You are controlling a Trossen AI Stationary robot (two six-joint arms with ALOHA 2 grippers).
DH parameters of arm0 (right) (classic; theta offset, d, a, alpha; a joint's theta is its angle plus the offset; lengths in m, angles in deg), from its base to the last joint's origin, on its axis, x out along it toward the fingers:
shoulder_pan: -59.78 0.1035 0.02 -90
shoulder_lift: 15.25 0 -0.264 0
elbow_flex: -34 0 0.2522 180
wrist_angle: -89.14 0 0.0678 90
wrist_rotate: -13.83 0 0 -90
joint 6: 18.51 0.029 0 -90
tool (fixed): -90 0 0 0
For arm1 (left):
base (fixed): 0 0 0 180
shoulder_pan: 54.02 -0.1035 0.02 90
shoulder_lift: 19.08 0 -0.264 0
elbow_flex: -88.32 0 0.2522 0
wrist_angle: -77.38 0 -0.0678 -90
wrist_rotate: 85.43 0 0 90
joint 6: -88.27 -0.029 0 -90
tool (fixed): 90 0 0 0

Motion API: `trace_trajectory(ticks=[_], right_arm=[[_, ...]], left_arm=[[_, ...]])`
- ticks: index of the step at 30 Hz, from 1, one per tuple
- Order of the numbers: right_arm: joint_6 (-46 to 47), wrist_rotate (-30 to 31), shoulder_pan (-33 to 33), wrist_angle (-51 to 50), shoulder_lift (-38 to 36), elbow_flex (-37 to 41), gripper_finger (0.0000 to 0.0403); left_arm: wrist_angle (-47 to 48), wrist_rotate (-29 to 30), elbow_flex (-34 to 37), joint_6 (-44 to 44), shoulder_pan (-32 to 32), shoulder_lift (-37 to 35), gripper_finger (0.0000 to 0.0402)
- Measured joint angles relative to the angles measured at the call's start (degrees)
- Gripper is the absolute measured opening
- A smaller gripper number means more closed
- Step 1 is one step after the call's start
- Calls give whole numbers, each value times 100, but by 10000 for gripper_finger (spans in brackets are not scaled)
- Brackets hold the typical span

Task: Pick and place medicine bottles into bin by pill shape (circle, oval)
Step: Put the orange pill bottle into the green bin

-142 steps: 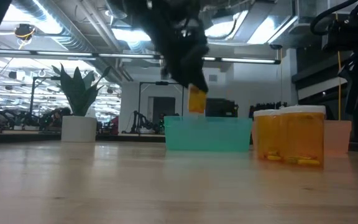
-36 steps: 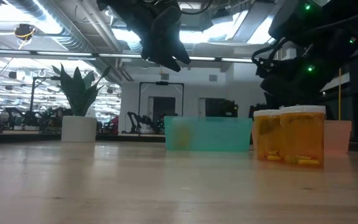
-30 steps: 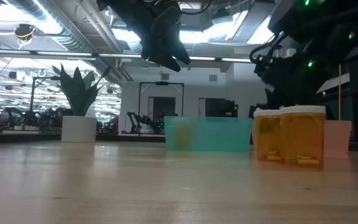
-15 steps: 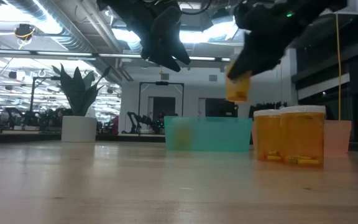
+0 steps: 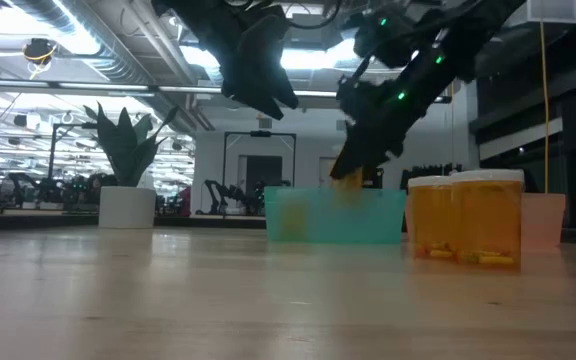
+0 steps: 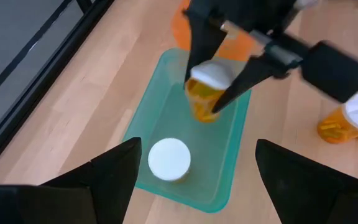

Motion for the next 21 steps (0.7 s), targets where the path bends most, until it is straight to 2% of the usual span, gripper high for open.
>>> trace_trajectory(ticks=[4, 12, 21], right_arm=[[-140, -257, -191, 560, 439, 0, 179], [-136, -243, -376, 866, 909, 2, 187], [-137, -240, -475, 807, 926, 2, 251]], left_arm=[[109, 3, 4, 2, 0, -64, 308], [141, 1, 2, 2, 0, -73, 308], [142, -1, 2, 2, 2, -71, 308]])
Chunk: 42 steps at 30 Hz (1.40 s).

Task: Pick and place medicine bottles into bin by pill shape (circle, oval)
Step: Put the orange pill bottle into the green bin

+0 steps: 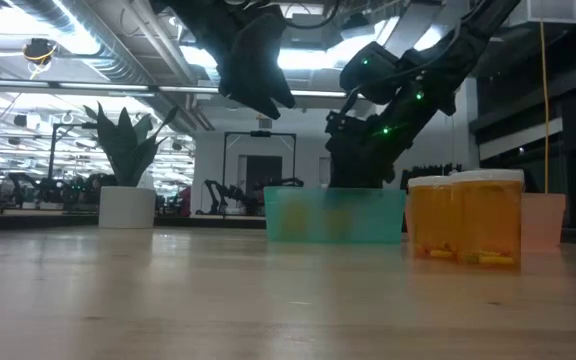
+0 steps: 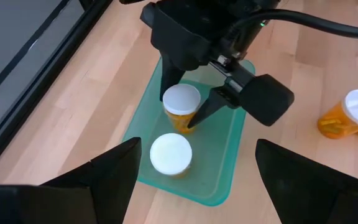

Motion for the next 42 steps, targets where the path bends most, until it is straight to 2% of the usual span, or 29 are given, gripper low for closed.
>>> trace_trajectory(ticks=[8, 13, 17, 22, 27, 30, 34, 39, 42], right_arm=[[36, -194, 41, -282, -680, 2, 267], [175, -338, 240, -1147, -1542, 0, 267], [449, -449, 688, -1813, -2229, 10, 267], [462, -455, 1551, -2189, -2805, 158, 267], [324, -455, 2481, -2973, -2897, 175, 267], [554, -456, 2904, -3134, -2787, 180, 267], [951, -450, 3345, -3107, -2646, 319, 268], [1832, -438, 3758, -3046, -2621, 875, 268], [2334, -222, 3971, -2424, -2619, 1333, 268]], left_arm=[[4, -4, 0, 107, 0, 0, 308], [3, -3, 0, 107, -1, 0, 308], [0, -4, 0, 107, 0, 0, 308], [-7, -4, 0, 109, -2, 0, 308], [-20, -4, 0, 145, 0, 0, 308], [-30, -4, 0, 199, 0, 0, 308], [-31, -4, 0, 284, 0, 0, 308], [-33, -4, 0, 299, -2, 0, 308], [-39, -4, 0, 301, 0, 0, 308]])
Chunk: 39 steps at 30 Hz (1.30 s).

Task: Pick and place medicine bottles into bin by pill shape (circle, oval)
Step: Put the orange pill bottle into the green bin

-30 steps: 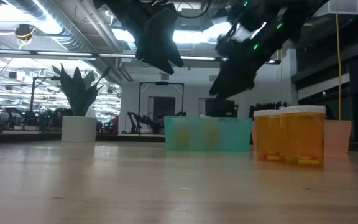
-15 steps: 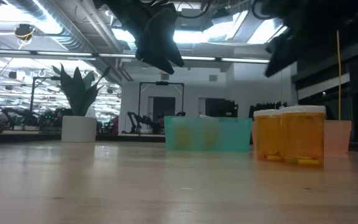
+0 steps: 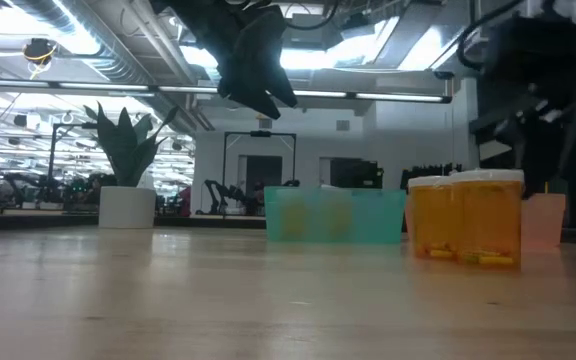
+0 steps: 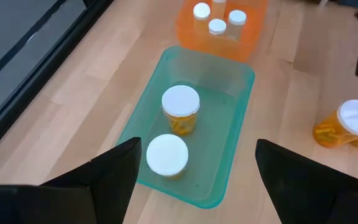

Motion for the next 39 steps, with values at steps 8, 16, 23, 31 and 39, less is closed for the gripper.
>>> trace_trajectory(ticks=[8, 16, 23, 31, 39], right_arm=[[89, 461, 370, 1905, 324, 822, 268], [-262, 855, 379, 2018, 1249, 314, 268], [15, 1490, 356, 2042, 1884, -275, 268], [115, 1610, 211, 1968, 2083, -399, 263], [249, 1628, 212, 1559, 1802, -399, 195]], left_arm=[[-19, 0, -2, 0, 0, 0, 308], [-20, 0, -2, 0, -2, 2, 308], [-18, 0, -4, -2, -2, 2, 308], [-9, 0, -7, -4, -2, 11, 308], [-7, 2, -4, -19, -2, 11, 308]])
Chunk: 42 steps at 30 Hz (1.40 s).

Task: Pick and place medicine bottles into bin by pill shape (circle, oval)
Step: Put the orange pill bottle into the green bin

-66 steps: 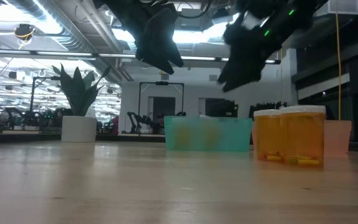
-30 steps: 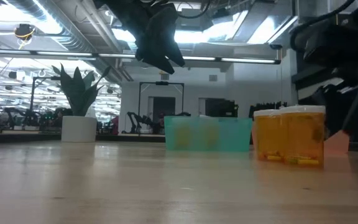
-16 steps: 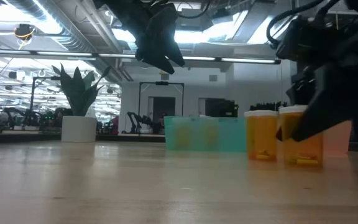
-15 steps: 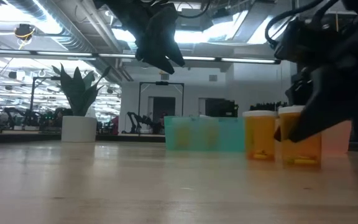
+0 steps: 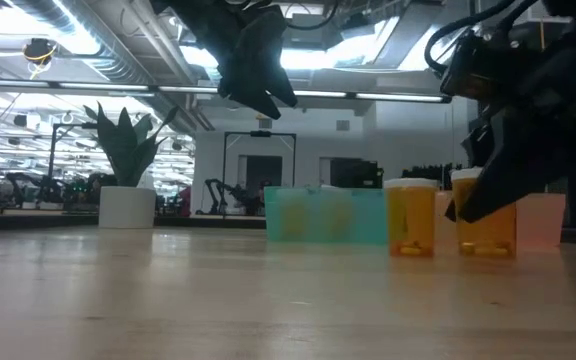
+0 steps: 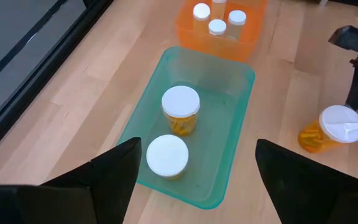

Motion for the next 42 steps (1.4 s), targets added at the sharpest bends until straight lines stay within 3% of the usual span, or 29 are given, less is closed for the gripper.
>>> trace_trajectory(ticks=[6, 11, 19, 25, 33, 42], right_arm=[[-2, -125, -15, -326, -549, 1, 192], [0, -219, -202, -1042, -1433, 1, 192], [-973, 253, -1125, -945, -2345, 1, 194], [-1983, 157, -2136, -431, -2207, 2, 195], [-2352, -791, -3326, -53, -1610, 1, 196], [-2714, -1542, -3817, 691, -657, 4, 196]], left_arm=[[-1, -1, -1, 0, 1, 0, 308], [0, -2, 0, 0, 2, 0, 308], [-2, -2, 0, 0, 0, 0, 308], [-4, -2, 0, -2, 0, 0, 308], [-2, -2, 0, -3, 2, 0, 308], [-2, -1, 0, -4, 2, 0, 308]])
